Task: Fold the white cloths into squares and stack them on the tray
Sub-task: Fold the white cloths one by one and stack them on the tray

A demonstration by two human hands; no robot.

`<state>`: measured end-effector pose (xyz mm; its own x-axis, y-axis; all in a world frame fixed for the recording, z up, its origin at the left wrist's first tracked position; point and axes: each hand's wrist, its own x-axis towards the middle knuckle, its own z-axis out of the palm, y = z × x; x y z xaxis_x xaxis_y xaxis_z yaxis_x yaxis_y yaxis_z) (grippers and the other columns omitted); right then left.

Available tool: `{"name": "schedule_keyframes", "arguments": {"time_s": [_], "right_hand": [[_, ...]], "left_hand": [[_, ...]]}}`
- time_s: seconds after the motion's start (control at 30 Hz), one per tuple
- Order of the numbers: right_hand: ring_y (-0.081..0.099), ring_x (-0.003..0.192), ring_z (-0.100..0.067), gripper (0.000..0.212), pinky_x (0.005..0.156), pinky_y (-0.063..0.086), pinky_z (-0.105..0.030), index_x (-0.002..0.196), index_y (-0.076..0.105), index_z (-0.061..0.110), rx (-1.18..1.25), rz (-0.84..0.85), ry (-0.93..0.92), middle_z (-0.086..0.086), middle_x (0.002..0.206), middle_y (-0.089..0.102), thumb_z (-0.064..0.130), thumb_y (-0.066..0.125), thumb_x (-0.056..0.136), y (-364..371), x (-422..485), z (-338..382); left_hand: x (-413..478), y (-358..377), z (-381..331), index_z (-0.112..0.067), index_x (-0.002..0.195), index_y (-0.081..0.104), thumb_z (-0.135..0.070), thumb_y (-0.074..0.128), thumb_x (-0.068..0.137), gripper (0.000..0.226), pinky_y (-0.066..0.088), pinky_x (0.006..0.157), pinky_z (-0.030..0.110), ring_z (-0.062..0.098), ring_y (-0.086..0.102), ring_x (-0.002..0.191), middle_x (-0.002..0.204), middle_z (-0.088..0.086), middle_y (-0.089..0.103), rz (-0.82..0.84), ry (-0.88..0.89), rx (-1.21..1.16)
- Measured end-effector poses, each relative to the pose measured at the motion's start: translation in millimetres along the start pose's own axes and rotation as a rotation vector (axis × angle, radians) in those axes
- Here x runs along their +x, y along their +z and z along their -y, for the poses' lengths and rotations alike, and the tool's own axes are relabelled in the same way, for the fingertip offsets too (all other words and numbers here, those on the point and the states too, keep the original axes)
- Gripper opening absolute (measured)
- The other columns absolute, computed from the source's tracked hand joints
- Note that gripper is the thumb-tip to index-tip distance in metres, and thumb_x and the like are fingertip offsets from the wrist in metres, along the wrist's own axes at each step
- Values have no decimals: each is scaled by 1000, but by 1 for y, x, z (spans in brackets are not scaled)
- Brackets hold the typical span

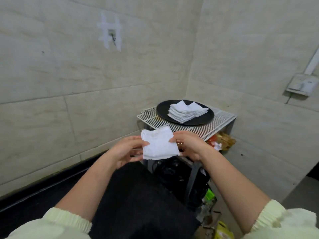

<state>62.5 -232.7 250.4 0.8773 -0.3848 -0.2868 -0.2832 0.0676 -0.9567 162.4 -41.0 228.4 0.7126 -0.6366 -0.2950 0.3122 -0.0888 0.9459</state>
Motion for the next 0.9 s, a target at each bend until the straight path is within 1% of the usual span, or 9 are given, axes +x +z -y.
{"name": "schedule_keyframes", "arguments": {"time_s": [0.13,0.23,0.3,0.4,0.47,0.53,0.73,0.83,0.9], "right_hand": [[55,70,-13,16,48,46,-20,92,64,17,3,-3,-7,1,81,62,4,63,83,-44,37,28],[57,75,-14,22,57,47,-24,101,66,15,30,1,-33,-1,86,63,3,64,83,-78,68,50],[59,74,-14,27,62,48,-26,108,65,12,41,-1,-48,-2,87,64,4,65,83,-93,81,60],[60,74,-15,27,67,50,-28,109,66,12,53,-13,-77,-4,89,65,4,65,83,-130,114,77],[58,67,-13,16,63,47,-26,95,66,15,41,-31,-87,-1,79,64,3,65,83,-158,141,89],[57,64,-13,14,60,45,-26,90,66,15,20,-30,-93,-1,75,64,3,64,83,-186,172,100],[60,68,-11,27,57,47,-23,108,67,14,-54,4,-61,-1,80,66,5,66,83,-260,260,121],[59,60,-9,29,42,44,-16,114,66,8,-59,19,-38,-1,78,64,3,63,85,-290,298,129],[59,55,-7,30,38,42,-15,115,65,4,-55,21,-39,-2,78,64,1,62,86,-302,316,130]], "left_hand": [[49,28,-30,-19,103,66,-11,69,82,22,54,55,21,10,62,65,83,0,67,-26,26,1],[87,55,-54,-19,93,62,-11,70,83,15,53,51,19,8,60,55,70,-3,65,-47,70,-9],[103,69,-67,-18,89,59,-11,72,82,17,52,49,20,7,58,50,63,-4,63,-66,94,-16],[142,95,-82,-13,99,61,-12,74,80,23,49,45,20,9,58,50,62,-2,63,-101,111,-2],[173,116,-95,-8,112,61,-12,75,80,35,49,45,19,11,60,53,72,2,65,-112,108,-3],[208,135,-106,-8,117,60,-13,75,79,41,51,48,20,13,61,59,80,4,64,-141,116,5],[298,188,-129,-8,107,62,-12,71,83,26,54,52,23,18,61,67,82,7,64,-229,85,17],[339,210,-137,-6,103,64,-11,71,83,21,53,53,24,17,61,63,79,8,64,-264,78,35],[357,218,-139,-5,98,62,-8,71,83,17,56,56,28,18,59,58,73,8,63,-294,81,47]]}}
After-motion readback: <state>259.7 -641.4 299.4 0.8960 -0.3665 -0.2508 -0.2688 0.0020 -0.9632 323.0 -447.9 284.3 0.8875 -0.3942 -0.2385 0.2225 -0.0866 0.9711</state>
